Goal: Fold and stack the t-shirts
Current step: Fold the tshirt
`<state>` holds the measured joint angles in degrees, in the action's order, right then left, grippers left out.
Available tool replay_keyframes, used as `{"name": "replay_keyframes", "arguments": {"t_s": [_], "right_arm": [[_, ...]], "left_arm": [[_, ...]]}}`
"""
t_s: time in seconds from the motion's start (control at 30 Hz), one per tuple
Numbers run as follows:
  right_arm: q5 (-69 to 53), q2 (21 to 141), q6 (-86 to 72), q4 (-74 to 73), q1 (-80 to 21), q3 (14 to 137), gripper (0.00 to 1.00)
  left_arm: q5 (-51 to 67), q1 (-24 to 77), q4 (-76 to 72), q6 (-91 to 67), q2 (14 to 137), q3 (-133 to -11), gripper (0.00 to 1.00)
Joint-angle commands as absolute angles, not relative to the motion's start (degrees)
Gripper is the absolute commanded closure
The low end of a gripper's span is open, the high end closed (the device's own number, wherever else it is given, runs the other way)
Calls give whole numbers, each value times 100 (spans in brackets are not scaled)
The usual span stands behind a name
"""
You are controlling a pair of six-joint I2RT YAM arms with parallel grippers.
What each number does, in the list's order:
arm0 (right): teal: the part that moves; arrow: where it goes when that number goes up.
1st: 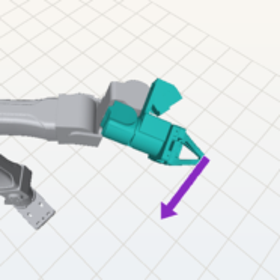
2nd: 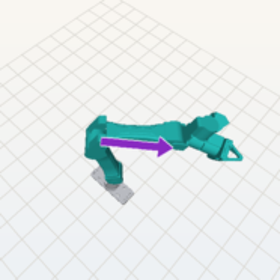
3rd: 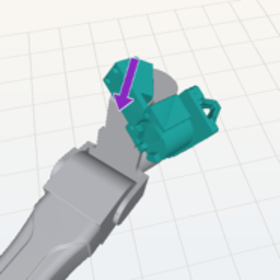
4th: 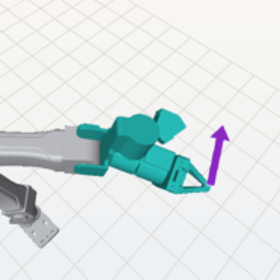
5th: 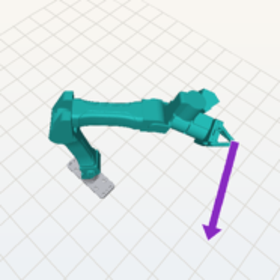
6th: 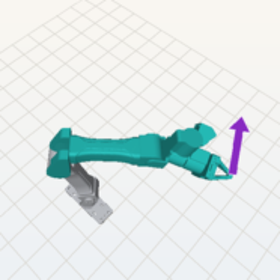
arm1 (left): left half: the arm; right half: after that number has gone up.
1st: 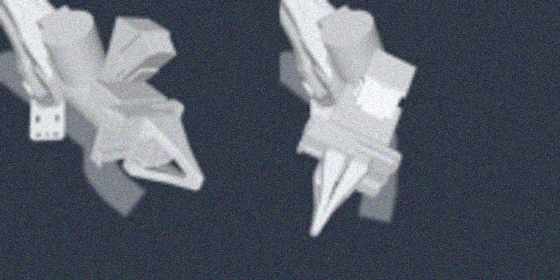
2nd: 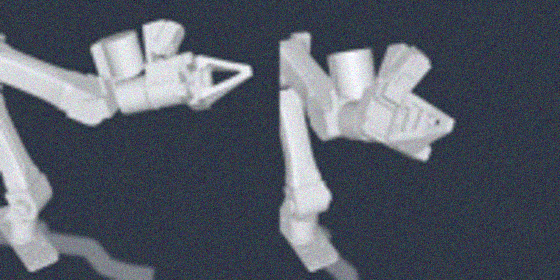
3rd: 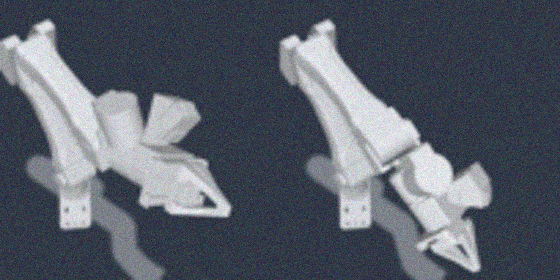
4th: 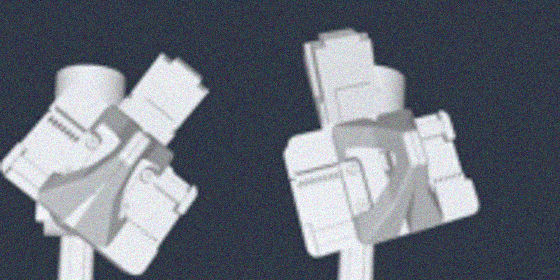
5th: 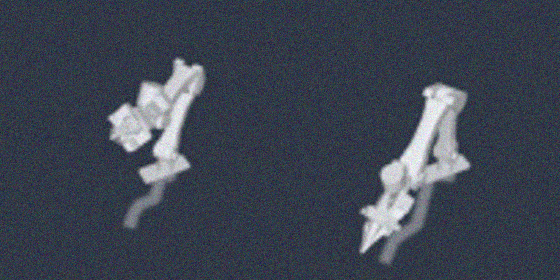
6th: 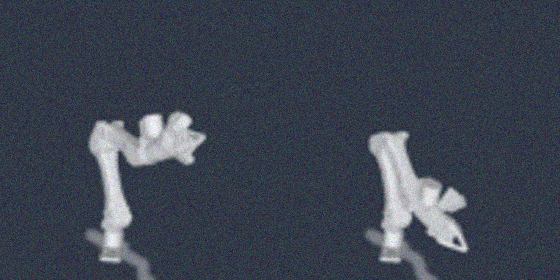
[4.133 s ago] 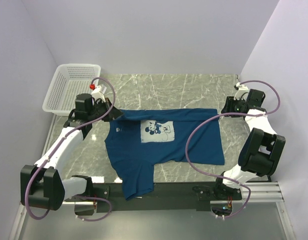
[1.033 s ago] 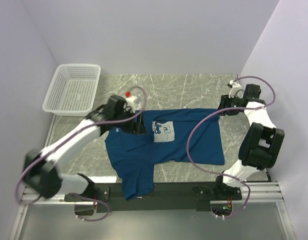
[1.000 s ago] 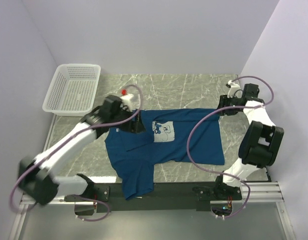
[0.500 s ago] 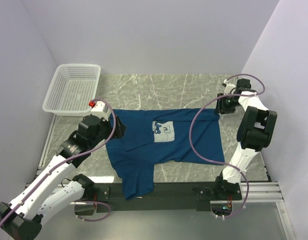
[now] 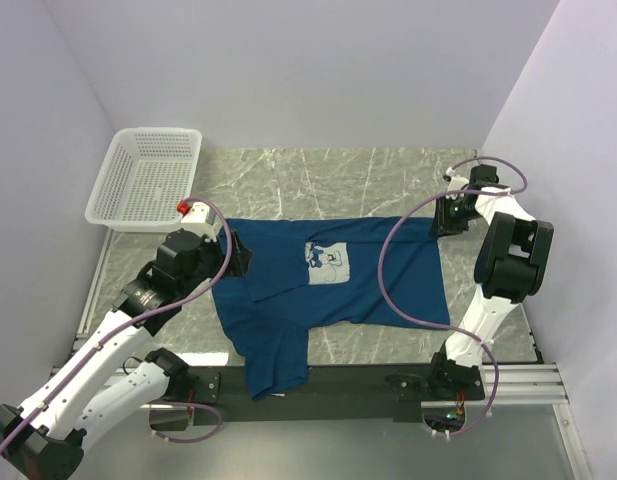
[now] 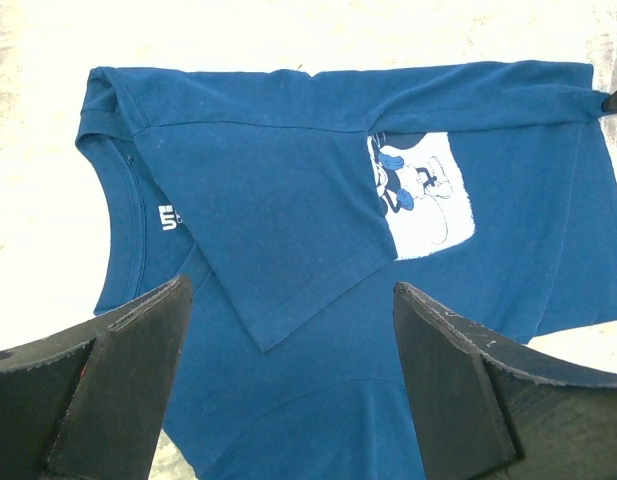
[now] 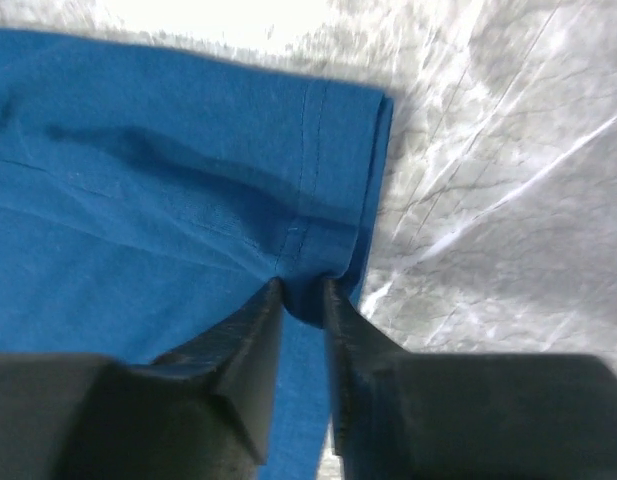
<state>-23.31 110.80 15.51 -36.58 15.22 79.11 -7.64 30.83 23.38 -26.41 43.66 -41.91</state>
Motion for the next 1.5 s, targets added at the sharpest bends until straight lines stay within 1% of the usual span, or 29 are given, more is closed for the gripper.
{"name": "replay_keyframes", "arguments": {"t_s": [0.0, 0.07, 0.13, 0.2, 0.33, 0.53, 0.73, 0.8, 0.83, 0.9, 0.97, 1.0, 1.03, 1.13, 1.2, 1.27, 1.3, 1.33, 1.37, 1.4, 1.43, 1.47], "right_arm": [[-2417, 10767, 1512, -3542, 1485, 7744, 71], [-2426, 10644, 1520, -3507, 1477, 7691, 78], [-2417, 10556, 1538, -3472, 1477, 7603, 82], [-2426, 10459, 1591, -3454, 1477, 7524, 87], [-2391, 10284, 1635, -3367, 1485, 7339, 93], [-2180, 10055, 1749, -3270, 1529, 7067, 93], [-2048, 9958, 1942, -3217, 1617, 6829, 89], [-1995, 9949, 1977, -3199, 1635, 6742, 81], [-1995, 9941, 2012, -3191, 1643, 6715, 73], [-1934, 9932, 2004, -3147, 1670, 6645, 64], [-1846, 9862, 1969, -3077, 1705, 6566, 55], [-1689, 9827, 1951, -2998, 1722, 6539, 52], [-1609, 9748, 1925, -2954, 1740, 6530, 47], [-1538, 9467, 2003, -2883, 1810, 6469, 44], [-1791, 9230, 2275, -3040, 1802, 6373, 44], [-2677, 8738, 3195, -3321, 1811, 6189, 44], [-3072, 8588, 3695, -3949, 1793, 6127, 44], [-3833, 8291, 4979, -4338, 1749, 6056, 40], [-4058, 8140, 5723, -4759, 1697, 5856, 39], [-4217, 7982, 6444, -5521, 1627, 5680, 39], [-4271, 7606, 7652, -5754, 1452, 5469, 38], [-4245, 7385, 8082, -5870, 1355, 4980, 36]], "left_arm": [[-800, 3067, 2145, -2698, 4342, -4227, 13], [-791, 3067, 2136, -2698, 4359, -4228, 13], [-756, 3076, 2153, -2698, 4403, -4227, 13], [-738, 3067, 2153, -2690, 4456, -4236, 13], [-703, 3076, 2153, -2689, 4517, -4245, 13], [-686, 3067, 2153, -2698, 4518, -4236, 13], [-659, 3076, 2153, -2716, 4526, -4227, 13], [-650, 3067, 2145, -2716, 4535, -4219, 13], [-650, 3076, 2145, -2716, 4526, -4219, 13], [-668, 3067, 2153, -2707, 4544, -4228, 13], [-659, 3076, 2153, -2707, 4553, -4236, 13], [-650, 3067, 2153, -2707, 4553, -4228, 13], [-650, 3067, 2145, -2707, 4553, -4228, 13], [-528, 3076, 2145, -2777, 4570, -4184, 13], [-361, 3067, 2232, -3066, 4667, -4175, 13], [-81, 3067, 2494, -3678, 4868, -4166, 13], [-53, 3067, 2609, -3952, 4947, -4157, 14], [86, 3067, 2723, -4242, 5009, -4122, 14], [340, 3067, 2864, -4524, 5123, -4079, 14], [447, 3067, 3048, -5057, 5159, -4017, 14], [544, 3067, 3163, -5323, 5177, -3886, 14], [580, 3067, 3295, -5587, 5159, -3815, 14]]}}
